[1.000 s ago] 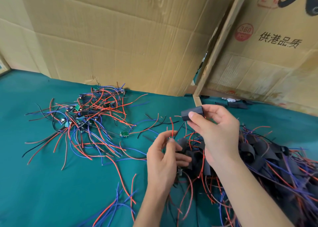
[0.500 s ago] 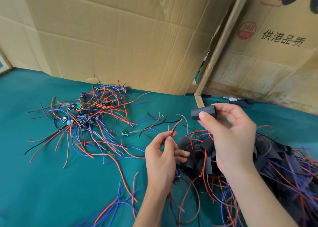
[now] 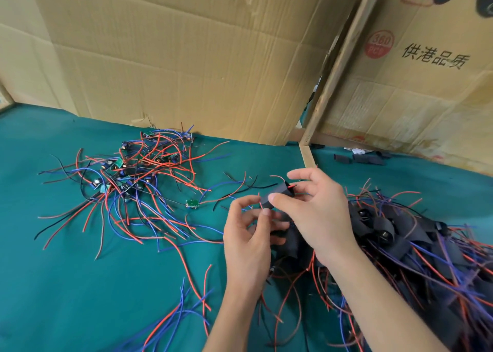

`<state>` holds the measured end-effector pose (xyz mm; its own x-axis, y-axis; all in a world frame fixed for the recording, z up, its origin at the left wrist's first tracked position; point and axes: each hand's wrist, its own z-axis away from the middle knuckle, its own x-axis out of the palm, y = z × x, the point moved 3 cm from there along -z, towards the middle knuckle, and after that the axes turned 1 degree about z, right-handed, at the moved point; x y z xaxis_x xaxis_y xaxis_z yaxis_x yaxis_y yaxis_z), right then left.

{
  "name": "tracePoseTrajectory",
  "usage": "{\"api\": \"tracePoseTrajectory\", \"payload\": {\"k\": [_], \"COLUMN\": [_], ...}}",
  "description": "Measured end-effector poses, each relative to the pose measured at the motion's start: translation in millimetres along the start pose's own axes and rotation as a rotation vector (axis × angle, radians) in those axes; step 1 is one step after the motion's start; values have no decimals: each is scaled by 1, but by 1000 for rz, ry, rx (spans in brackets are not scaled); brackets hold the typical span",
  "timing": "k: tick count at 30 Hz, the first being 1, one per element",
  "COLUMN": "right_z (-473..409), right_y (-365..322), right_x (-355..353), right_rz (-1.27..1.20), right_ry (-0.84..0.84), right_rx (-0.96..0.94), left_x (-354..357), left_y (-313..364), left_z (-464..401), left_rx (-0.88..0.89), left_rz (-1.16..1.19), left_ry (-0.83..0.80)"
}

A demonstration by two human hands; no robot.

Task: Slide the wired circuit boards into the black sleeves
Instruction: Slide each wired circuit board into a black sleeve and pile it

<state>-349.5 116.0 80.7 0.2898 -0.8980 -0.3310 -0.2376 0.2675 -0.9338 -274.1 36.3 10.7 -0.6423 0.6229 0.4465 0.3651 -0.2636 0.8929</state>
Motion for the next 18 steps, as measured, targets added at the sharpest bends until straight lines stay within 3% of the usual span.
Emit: {"api": "tracePoseTrajectory", "payload": {"k": [6,10,14,18], "right_z": [-13,-5,-6,-10], "right_y": [-10,-7,-6,-15], "right_x": [-7,0,-1,-6], "right_rz": [212,253,303,380], "right_ry": [-234,-405,-400,-289], "right_rx": [90,62,-74,-234], "left_x": [3,1,3,3], "left_y": [-6,-7,-3,-4], "left_z": [2,1,3,1], "left_rx": [-16,70,138,85], "left_rz": [-117,-281,-344,-320], "left_ry": [-91,-112,-146,-150]}}
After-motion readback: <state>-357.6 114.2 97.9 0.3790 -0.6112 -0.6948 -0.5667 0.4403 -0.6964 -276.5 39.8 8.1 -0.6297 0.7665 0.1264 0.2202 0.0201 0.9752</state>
